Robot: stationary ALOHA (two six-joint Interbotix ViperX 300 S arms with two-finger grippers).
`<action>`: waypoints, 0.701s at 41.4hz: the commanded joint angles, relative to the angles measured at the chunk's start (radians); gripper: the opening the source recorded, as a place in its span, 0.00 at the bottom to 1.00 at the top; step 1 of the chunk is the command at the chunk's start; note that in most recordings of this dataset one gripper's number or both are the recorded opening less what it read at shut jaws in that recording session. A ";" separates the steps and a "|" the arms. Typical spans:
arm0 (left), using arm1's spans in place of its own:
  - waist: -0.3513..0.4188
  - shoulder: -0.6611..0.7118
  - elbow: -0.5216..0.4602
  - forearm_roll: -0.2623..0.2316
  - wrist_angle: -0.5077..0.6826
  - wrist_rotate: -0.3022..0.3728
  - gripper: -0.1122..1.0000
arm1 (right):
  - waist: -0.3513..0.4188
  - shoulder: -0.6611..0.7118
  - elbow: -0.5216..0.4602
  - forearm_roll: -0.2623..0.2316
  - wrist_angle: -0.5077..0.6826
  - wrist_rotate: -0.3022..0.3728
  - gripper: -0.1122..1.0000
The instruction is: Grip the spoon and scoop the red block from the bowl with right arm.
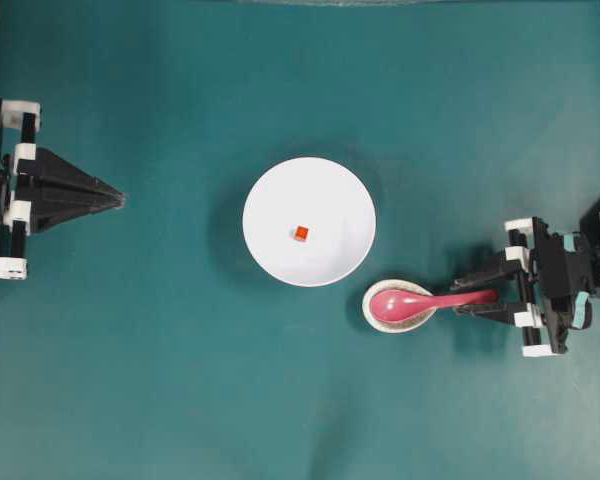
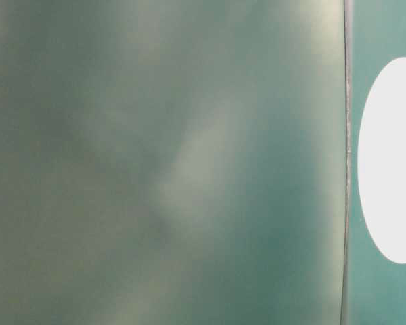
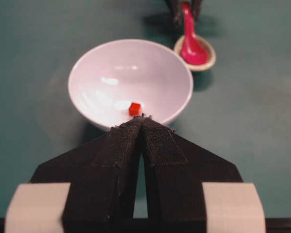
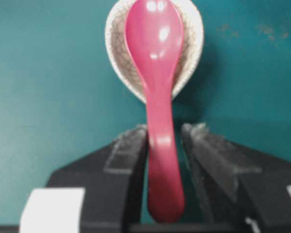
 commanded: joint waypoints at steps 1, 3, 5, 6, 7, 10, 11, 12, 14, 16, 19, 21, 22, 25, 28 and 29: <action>0.003 0.005 -0.025 0.002 -0.005 -0.002 0.10 | 0.003 -0.006 -0.008 0.002 -0.012 0.000 0.48; 0.003 0.005 -0.025 0.002 -0.005 -0.002 0.10 | 0.003 -0.006 -0.008 0.003 -0.014 0.000 0.48; 0.003 0.005 -0.025 0.002 -0.005 -0.002 0.10 | 0.003 -0.006 -0.008 0.002 -0.017 0.000 0.48; 0.003 0.005 -0.025 0.002 -0.005 -0.002 0.10 | 0.003 -0.008 -0.008 0.003 -0.017 0.002 0.48; 0.003 0.003 -0.025 0.002 -0.005 -0.002 0.10 | 0.003 -0.006 -0.008 0.002 -0.018 0.000 0.48; 0.003 0.003 -0.025 0.002 -0.005 -0.002 0.10 | 0.003 -0.006 -0.008 0.003 -0.023 0.002 0.48; 0.003 0.005 -0.025 0.002 -0.005 -0.002 0.10 | 0.003 -0.006 -0.008 0.002 -0.025 0.002 0.48; 0.003 0.005 -0.025 0.002 -0.005 -0.002 0.10 | 0.003 -0.008 -0.008 0.002 -0.026 0.002 0.48; 0.003 0.003 -0.025 0.003 -0.005 -0.002 0.10 | 0.003 -0.006 -0.008 0.002 -0.031 0.000 0.48; 0.003 0.005 -0.025 0.002 -0.005 -0.002 0.10 | 0.003 -0.006 -0.008 0.002 -0.032 0.000 0.48; 0.003 0.005 -0.025 0.002 -0.005 0.000 0.10 | 0.003 -0.008 -0.006 0.002 -0.032 0.000 0.48; 0.003 0.003 -0.025 0.002 -0.005 -0.002 0.10 | 0.003 -0.006 -0.006 0.002 -0.032 0.002 0.48; 0.003 0.005 -0.025 0.002 -0.005 0.000 0.10 | 0.003 -0.006 -0.006 0.002 -0.032 0.000 0.48; 0.003 0.005 -0.025 0.002 0.000 -0.002 0.10 | 0.003 -0.006 -0.006 0.002 -0.031 0.000 0.48; 0.003 0.005 -0.025 0.002 0.002 -0.002 0.10 | 0.003 -0.008 -0.006 0.002 -0.029 0.002 0.49; 0.003 0.003 -0.025 0.003 0.002 -0.002 0.10 | 0.003 -0.006 -0.005 0.002 -0.029 0.000 0.48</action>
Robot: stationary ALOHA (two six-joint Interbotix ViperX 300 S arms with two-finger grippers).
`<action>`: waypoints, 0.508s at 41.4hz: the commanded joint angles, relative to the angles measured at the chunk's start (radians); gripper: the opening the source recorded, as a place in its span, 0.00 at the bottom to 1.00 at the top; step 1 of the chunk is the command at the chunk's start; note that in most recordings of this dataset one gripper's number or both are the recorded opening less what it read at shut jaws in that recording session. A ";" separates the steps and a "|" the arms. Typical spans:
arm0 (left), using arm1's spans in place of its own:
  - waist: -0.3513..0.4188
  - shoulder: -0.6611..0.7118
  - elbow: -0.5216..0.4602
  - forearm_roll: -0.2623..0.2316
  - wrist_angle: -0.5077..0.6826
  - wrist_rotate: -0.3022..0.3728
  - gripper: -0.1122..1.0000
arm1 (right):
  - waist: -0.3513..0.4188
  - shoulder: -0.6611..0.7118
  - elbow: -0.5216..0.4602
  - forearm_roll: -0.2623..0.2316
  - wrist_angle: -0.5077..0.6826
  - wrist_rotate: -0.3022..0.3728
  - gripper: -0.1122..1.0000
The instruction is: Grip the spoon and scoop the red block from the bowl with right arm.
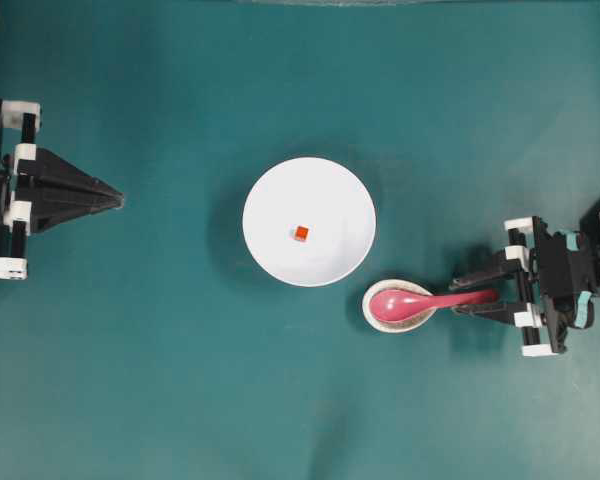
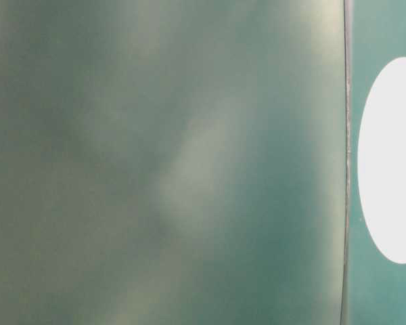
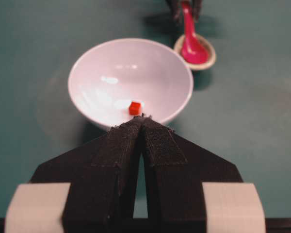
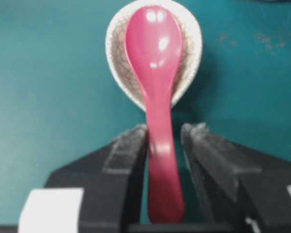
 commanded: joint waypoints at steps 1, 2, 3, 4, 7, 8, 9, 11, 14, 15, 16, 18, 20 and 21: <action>0.003 0.005 -0.025 0.002 -0.003 -0.002 0.10 | 0.003 -0.005 -0.003 0.002 -0.008 0.000 0.48; 0.003 0.005 -0.025 0.002 -0.003 -0.002 0.10 | 0.003 -0.005 -0.003 0.002 -0.008 0.002 0.48; 0.003 0.003 -0.025 0.002 -0.003 -0.002 0.10 | 0.003 -0.005 -0.003 0.002 -0.006 0.000 0.48; 0.003 0.005 -0.025 0.003 -0.003 -0.002 0.10 | 0.003 -0.005 -0.003 0.002 -0.006 0.000 0.48; 0.003 0.005 -0.025 0.002 -0.003 -0.002 0.10 | 0.003 -0.005 -0.005 0.002 -0.006 0.000 0.47; 0.003 0.003 -0.025 0.002 -0.003 -0.002 0.10 | 0.003 -0.005 -0.005 0.002 -0.006 0.002 0.46; 0.003 0.003 -0.025 0.003 -0.003 -0.002 0.10 | 0.003 -0.005 -0.003 0.002 -0.006 0.000 0.46; 0.003 0.005 -0.025 0.002 -0.002 -0.002 0.10 | 0.003 -0.005 -0.005 0.003 -0.006 0.000 0.44; 0.003 0.005 -0.023 0.002 -0.002 -0.002 0.10 | 0.003 -0.005 -0.005 0.002 -0.006 0.000 0.41; 0.003 0.005 -0.023 0.002 -0.002 -0.002 0.10 | 0.003 -0.005 -0.003 0.002 -0.006 0.000 0.40; 0.003 0.005 -0.025 0.002 -0.003 -0.002 0.10 | 0.003 -0.005 -0.003 0.002 -0.006 0.000 0.38; 0.003 0.005 -0.025 0.002 -0.003 -0.002 0.10 | 0.003 -0.006 -0.003 0.002 -0.006 0.000 0.36; 0.003 0.005 -0.023 0.003 -0.003 -0.002 0.10 | 0.003 -0.005 -0.003 0.002 -0.006 0.000 0.35; 0.005 0.005 -0.025 0.002 -0.003 -0.002 0.10 | 0.003 -0.006 -0.003 0.002 -0.006 0.000 0.34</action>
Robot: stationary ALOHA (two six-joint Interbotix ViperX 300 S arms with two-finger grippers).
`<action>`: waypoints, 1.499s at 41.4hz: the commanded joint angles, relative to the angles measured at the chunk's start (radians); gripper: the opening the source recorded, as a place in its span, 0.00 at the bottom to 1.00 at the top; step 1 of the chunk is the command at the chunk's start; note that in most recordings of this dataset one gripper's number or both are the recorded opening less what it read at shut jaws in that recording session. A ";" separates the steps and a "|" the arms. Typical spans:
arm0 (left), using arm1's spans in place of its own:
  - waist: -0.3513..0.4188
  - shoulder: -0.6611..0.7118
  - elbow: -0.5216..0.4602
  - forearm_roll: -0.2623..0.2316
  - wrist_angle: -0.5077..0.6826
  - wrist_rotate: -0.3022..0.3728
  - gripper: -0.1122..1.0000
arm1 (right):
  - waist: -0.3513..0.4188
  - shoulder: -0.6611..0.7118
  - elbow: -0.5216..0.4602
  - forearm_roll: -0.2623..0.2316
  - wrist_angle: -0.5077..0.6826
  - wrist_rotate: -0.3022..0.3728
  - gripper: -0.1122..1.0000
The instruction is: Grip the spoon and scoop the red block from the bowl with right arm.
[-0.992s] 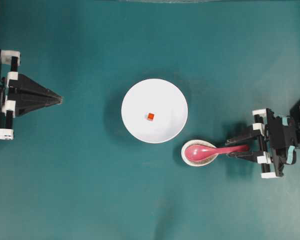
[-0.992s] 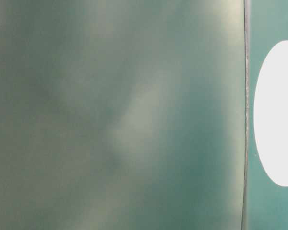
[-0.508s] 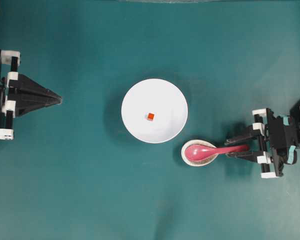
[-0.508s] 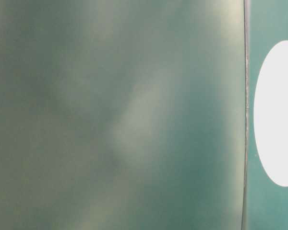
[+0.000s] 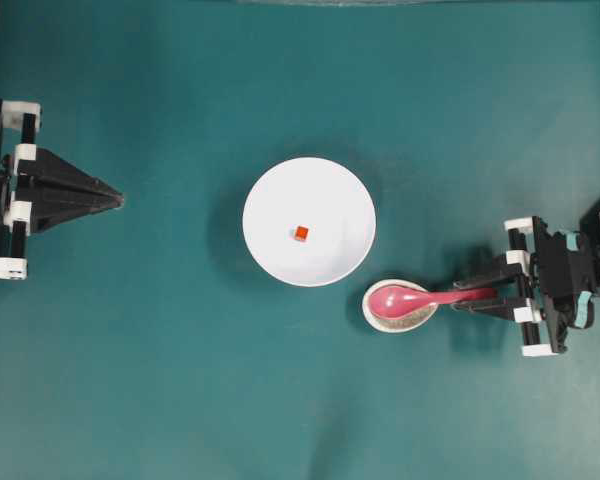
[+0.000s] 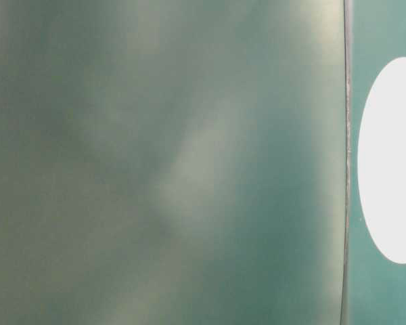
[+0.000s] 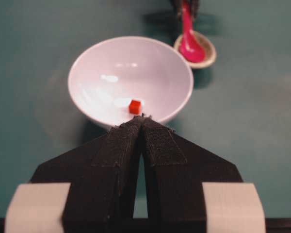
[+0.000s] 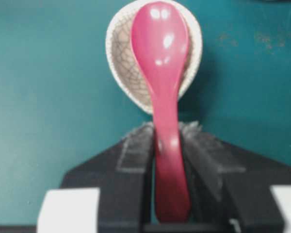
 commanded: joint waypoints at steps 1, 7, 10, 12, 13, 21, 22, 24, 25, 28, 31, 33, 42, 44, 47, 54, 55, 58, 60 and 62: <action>0.003 0.003 -0.025 0.002 -0.003 -0.002 0.10 | 0.003 -0.006 -0.006 0.002 -0.008 0.000 0.33; 0.005 0.005 -0.023 0.002 -0.005 -0.002 0.10 | 0.003 -0.005 -0.006 0.003 -0.008 0.000 0.32; 0.003 0.003 -0.023 0.003 -0.003 -0.002 0.10 | 0.003 -0.006 -0.008 0.002 -0.008 0.000 0.32; 0.005 0.005 -0.025 0.003 0.000 -0.002 0.10 | 0.003 -0.006 -0.006 0.002 -0.008 0.000 0.32; 0.005 0.005 -0.025 0.002 0.002 -0.002 0.10 | 0.003 -0.006 -0.008 0.002 -0.006 0.000 0.32; 0.006 0.003 -0.025 0.002 0.008 -0.002 0.10 | 0.003 -0.006 -0.014 0.002 -0.006 0.002 0.32; 0.005 0.005 -0.025 0.002 0.008 -0.002 0.10 | 0.003 -0.006 -0.014 0.002 -0.006 0.002 0.32; 0.005 0.005 -0.025 0.002 0.009 -0.002 0.10 | 0.003 -0.006 -0.017 0.002 -0.005 0.000 0.32; 0.005 0.003 -0.025 0.002 0.009 -0.002 0.10 | 0.003 -0.006 -0.018 0.002 -0.005 0.002 0.32; 0.005 0.005 -0.023 0.002 0.012 -0.002 0.10 | 0.003 -0.006 -0.025 0.003 -0.005 0.002 0.32; 0.005 0.005 -0.023 0.002 0.015 -0.002 0.10 | 0.003 -0.008 -0.032 0.003 -0.005 0.002 0.32; 0.006 0.005 -0.025 0.003 0.015 -0.002 0.10 | 0.003 -0.012 -0.037 0.003 -0.002 0.002 0.32; 0.006 0.003 -0.025 0.003 0.015 -0.002 0.10 | 0.003 -0.071 -0.052 0.002 0.049 0.002 0.32; 0.005 0.005 -0.025 0.002 0.015 -0.002 0.10 | 0.003 -0.089 -0.054 0.002 0.071 0.002 0.32; 0.006 0.005 -0.025 0.003 0.015 -0.002 0.10 | 0.002 -0.117 -0.051 0.003 0.103 0.002 0.32; 0.005 0.005 -0.023 0.002 0.015 -0.002 0.10 | -0.009 -0.160 -0.044 0.002 0.184 0.002 0.32; 0.005 0.005 -0.025 0.002 0.015 -0.002 0.10 | -0.009 -0.161 -0.043 0.003 0.192 0.002 0.32; 0.005 0.005 -0.025 0.003 0.015 -0.002 0.10 | -0.011 -0.166 -0.041 0.003 0.210 0.002 0.32; 0.006 0.003 -0.025 0.002 0.015 -0.002 0.10 | -0.012 -0.166 -0.040 0.003 0.218 0.002 0.32; 0.005 0.005 -0.023 0.002 0.015 -0.002 0.10 | -0.015 -0.166 -0.040 0.005 0.222 0.002 0.32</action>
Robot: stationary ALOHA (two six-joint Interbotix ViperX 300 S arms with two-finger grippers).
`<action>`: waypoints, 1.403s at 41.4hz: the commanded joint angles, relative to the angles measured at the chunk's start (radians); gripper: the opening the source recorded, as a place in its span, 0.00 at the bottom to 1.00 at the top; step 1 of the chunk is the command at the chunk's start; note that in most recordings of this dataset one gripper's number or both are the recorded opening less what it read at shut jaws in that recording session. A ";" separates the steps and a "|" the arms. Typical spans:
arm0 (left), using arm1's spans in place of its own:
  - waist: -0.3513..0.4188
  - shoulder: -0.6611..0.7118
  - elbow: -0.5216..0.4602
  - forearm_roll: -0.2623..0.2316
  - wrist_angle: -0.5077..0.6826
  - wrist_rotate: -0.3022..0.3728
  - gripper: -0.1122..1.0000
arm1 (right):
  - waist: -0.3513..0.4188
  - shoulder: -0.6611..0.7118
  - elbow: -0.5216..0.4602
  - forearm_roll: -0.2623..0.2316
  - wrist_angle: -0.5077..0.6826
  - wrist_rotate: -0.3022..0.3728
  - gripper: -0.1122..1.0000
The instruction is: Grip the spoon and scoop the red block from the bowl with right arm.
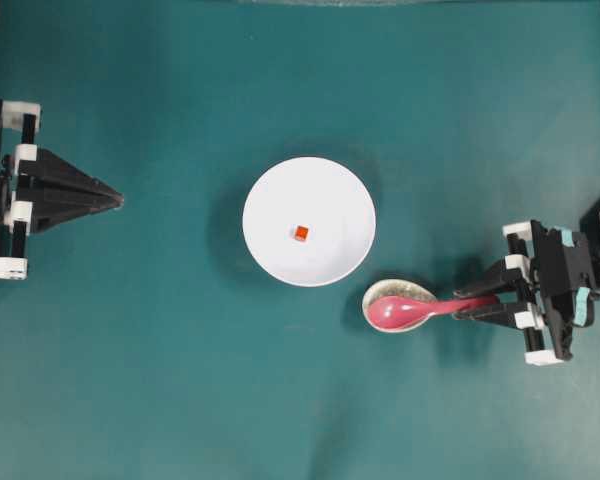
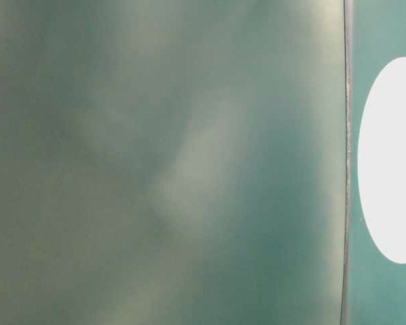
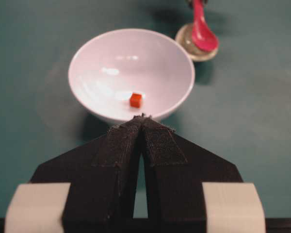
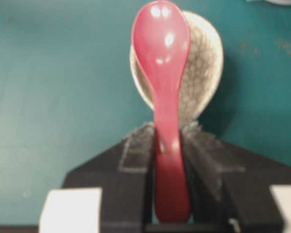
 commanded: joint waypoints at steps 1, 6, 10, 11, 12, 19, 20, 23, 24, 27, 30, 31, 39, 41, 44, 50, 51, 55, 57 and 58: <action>0.003 0.003 -0.025 0.002 -0.005 -0.002 0.10 | -0.008 -0.014 -0.006 0.003 0.003 0.002 0.32; 0.003 0.005 -0.023 0.003 -0.005 -0.002 0.10 | -0.031 -0.014 -0.006 0.015 0.008 0.002 0.33; 0.003 0.005 -0.025 0.003 -0.002 -0.002 0.10 | -0.040 -0.014 -0.006 0.014 0.011 0.002 0.37; 0.003 0.005 -0.025 0.002 0.000 -0.002 0.10 | -0.040 -0.014 -0.006 0.014 0.011 0.002 0.37; 0.005 0.005 -0.023 0.003 0.000 -0.002 0.10 | -0.040 -0.014 -0.006 0.014 0.011 0.002 0.39; 0.005 0.005 -0.023 0.002 0.003 -0.003 0.10 | -0.038 -0.014 -0.011 0.011 0.011 -0.002 0.48; 0.005 0.005 -0.023 0.002 0.003 -0.003 0.10 | -0.040 -0.014 -0.011 0.011 0.011 -0.002 0.48; 0.003 0.006 -0.023 0.002 0.003 -0.003 0.10 | -0.040 -0.014 -0.012 0.009 0.008 -0.003 0.50; 0.003 0.006 -0.023 0.002 0.005 -0.003 0.10 | -0.040 -0.014 -0.012 0.008 0.006 -0.005 0.50; 0.003 0.006 -0.023 0.003 0.005 -0.003 0.10 | -0.038 -0.014 -0.012 0.005 0.000 -0.011 0.50; 0.003 0.006 -0.023 0.002 0.003 -0.002 0.10 | -0.040 -0.014 -0.011 -0.003 -0.017 -0.014 0.50; 0.003 0.006 -0.023 0.002 0.003 -0.002 0.10 | -0.040 -0.014 -0.009 -0.006 -0.021 -0.014 0.50; 0.003 0.008 -0.023 0.003 0.005 0.006 0.10 | -0.040 -0.014 0.000 -0.017 -0.094 -0.029 0.50; 0.005 0.009 -0.023 0.002 0.003 0.008 0.10 | -0.038 -0.014 0.006 -0.015 -0.114 -0.032 0.50; 0.003 0.011 -0.023 0.002 0.002 0.008 0.10 | -0.040 -0.012 0.015 -0.015 -0.144 -0.034 0.50; 0.003 0.014 -0.023 0.005 0.003 0.015 0.10 | -0.038 -0.002 0.037 -0.015 -0.210 -0.034 0.50; 0.003 0.012 -0.023 0.005 0.003 0.015 0.10 | -0.040 0.003 0.038 -0.015 -0.216 -0.034 0.50; 0.005 0.014 -0.023 0.008 0.005 0.015 0.10 | -0.038 0.028 0.043 -0.015 -0.242 -0.034 0.50; 0.003 0.014 -0.023 0.008 0.005 0.017 0.10 | -0.040 0.043 0.043 -0.015 -0.256 -0.034 0.50; 0.003 0.012 -0.023 0.008 0.005 0.017 0.10 | -0.038 0.049 0.043 -0.015 -0.262 -0.034 0.50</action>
